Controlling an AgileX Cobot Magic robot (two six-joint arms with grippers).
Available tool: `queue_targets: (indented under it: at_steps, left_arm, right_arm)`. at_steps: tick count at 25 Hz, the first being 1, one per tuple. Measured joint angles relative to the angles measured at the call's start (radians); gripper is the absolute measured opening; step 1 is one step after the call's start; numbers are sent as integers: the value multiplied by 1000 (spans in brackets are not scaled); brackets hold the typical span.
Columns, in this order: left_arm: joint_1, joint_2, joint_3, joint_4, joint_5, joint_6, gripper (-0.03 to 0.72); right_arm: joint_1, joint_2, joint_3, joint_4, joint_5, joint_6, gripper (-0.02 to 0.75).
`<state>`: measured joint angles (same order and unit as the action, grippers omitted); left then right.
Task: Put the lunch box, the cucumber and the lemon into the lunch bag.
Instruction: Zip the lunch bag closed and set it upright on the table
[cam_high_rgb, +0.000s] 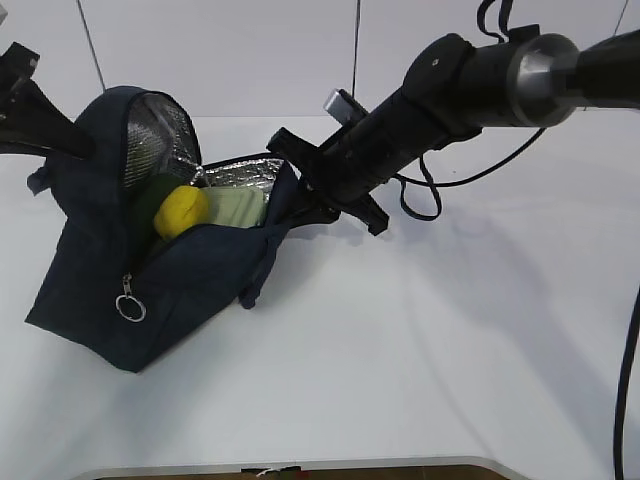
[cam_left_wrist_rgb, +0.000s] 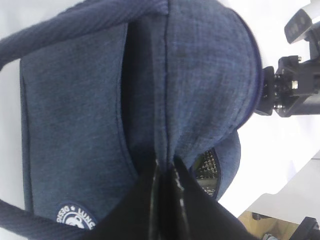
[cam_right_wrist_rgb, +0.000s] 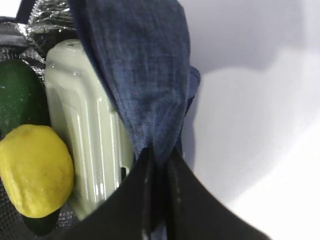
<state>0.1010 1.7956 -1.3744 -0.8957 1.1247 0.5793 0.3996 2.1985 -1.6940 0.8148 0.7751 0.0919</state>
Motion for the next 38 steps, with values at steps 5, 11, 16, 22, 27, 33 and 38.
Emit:
queue_targets:
  at_steps: [5,11,16,22,27,33,38]
  left_arm:
    - [0,0,0,0,0,0,-15]
    - [-2,0,0,-10,28,0,-15]
    - [-26,0,0,-15,43,0,-15]
    - [-74,0,0,-101,67,0,-15]
    - [-150,0,0,-186,68,0,-15]
    - [-265,8,0,-238,-81,-2,-15]
    - [-334,31,0,-323,-228,-2,-15]
  right_arm:
    - [0,0,0,2,-2,-60,16]
    - [0,0,0,6,34,-192,15]
    - [0,-28,0,2,77,-370,14]
    - [0,-121,0,-106,119,-460,13]
    - [0,-207,0,-264,191,-460,13]
    - [0,-341,2,-496,256,-409,13]
    - [0,-375,-4,-613,258,-397,13]
